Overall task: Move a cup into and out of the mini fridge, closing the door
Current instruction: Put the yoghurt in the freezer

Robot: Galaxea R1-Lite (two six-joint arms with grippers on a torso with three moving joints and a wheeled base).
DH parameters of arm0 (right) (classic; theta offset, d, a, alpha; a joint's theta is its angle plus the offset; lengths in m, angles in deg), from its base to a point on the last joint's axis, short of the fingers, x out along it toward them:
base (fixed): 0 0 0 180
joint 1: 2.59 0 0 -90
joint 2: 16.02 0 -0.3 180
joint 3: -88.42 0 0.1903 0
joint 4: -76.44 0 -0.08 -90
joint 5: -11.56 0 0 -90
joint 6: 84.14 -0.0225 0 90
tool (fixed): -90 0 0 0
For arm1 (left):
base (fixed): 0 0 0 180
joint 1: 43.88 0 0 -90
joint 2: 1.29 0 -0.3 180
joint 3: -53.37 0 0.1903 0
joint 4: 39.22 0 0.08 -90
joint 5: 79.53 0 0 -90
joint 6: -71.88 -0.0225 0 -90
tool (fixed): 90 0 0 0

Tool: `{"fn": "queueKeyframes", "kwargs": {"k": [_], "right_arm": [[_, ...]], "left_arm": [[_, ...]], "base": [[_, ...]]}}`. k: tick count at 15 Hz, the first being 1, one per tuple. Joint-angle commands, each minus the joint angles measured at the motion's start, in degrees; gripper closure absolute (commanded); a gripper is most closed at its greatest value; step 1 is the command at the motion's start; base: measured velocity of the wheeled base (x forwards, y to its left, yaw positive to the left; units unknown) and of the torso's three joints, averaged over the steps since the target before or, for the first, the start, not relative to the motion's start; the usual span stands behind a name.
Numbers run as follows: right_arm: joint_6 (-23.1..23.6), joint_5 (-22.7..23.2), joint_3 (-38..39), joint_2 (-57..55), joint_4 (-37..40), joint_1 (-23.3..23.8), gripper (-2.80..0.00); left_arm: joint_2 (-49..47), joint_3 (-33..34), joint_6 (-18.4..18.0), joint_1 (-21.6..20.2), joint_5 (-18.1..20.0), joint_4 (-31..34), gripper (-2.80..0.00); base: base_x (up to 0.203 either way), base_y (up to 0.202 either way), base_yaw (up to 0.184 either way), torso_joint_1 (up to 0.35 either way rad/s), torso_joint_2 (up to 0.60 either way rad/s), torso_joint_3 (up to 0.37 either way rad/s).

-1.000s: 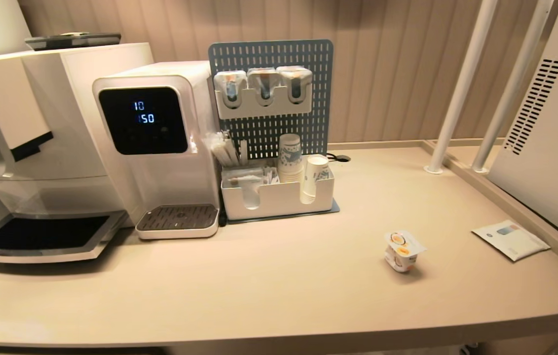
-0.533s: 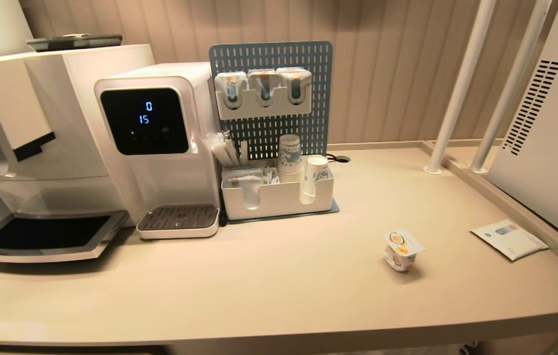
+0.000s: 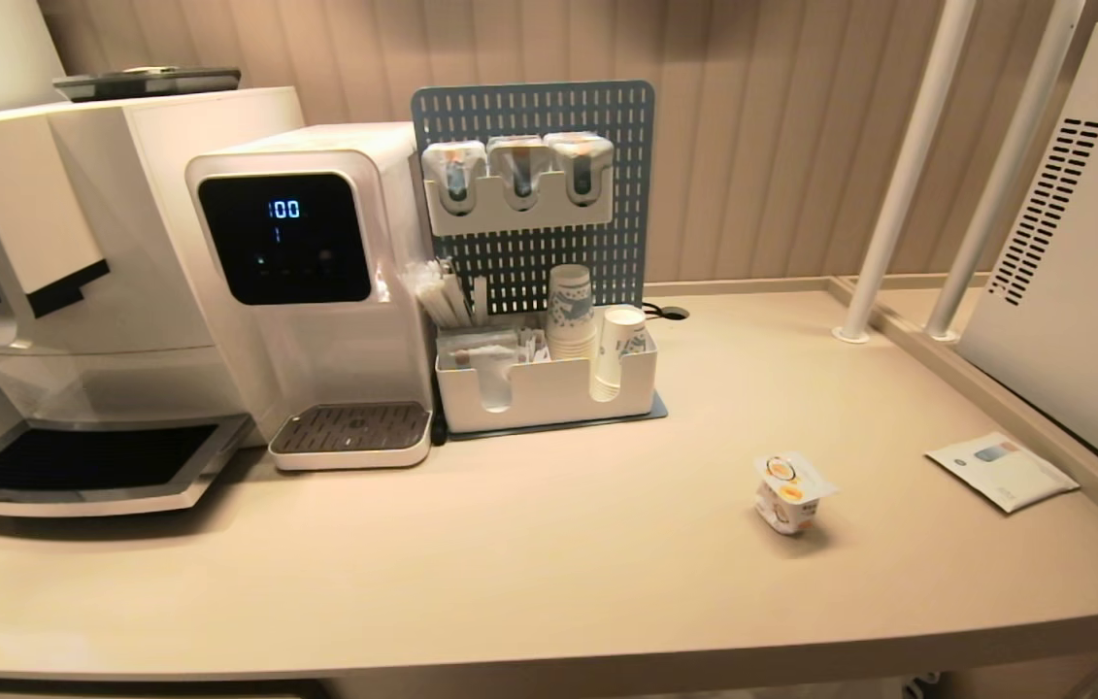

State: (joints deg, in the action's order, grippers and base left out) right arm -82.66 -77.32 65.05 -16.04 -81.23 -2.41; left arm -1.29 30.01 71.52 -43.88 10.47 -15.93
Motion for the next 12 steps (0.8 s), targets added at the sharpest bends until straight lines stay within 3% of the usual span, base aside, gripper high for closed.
{"fn": "queueKeyframes", "kwargs": {"k": [1,5,12], "right_arm": [[0.02,0.02,0.53,0.02,-0.02,-0.02,0.00],[0.02,0.02,0.53,0.02,-0.02,-0.01,0.00],[-0.11,0.01,0.53,0.02,-0.02,-0.07,0.00]], "left_arm": [[0.00,-0.06,0.04,0.00,-0.01,-0.01,0.00],[0.00,0.00,0.77,0.00,-0.17,-0.01,0.00],[0.00,0.00,0.80,0.00,-0.18,-0.01,0.00]], "base": [[0.000,0.000,0.000,0.000,0.00,0.000],[-0.131,0.000,0.001,0.003,0.00,0.002],[0.000,0.000,0.000,0.000,0.00,0.000]]}}
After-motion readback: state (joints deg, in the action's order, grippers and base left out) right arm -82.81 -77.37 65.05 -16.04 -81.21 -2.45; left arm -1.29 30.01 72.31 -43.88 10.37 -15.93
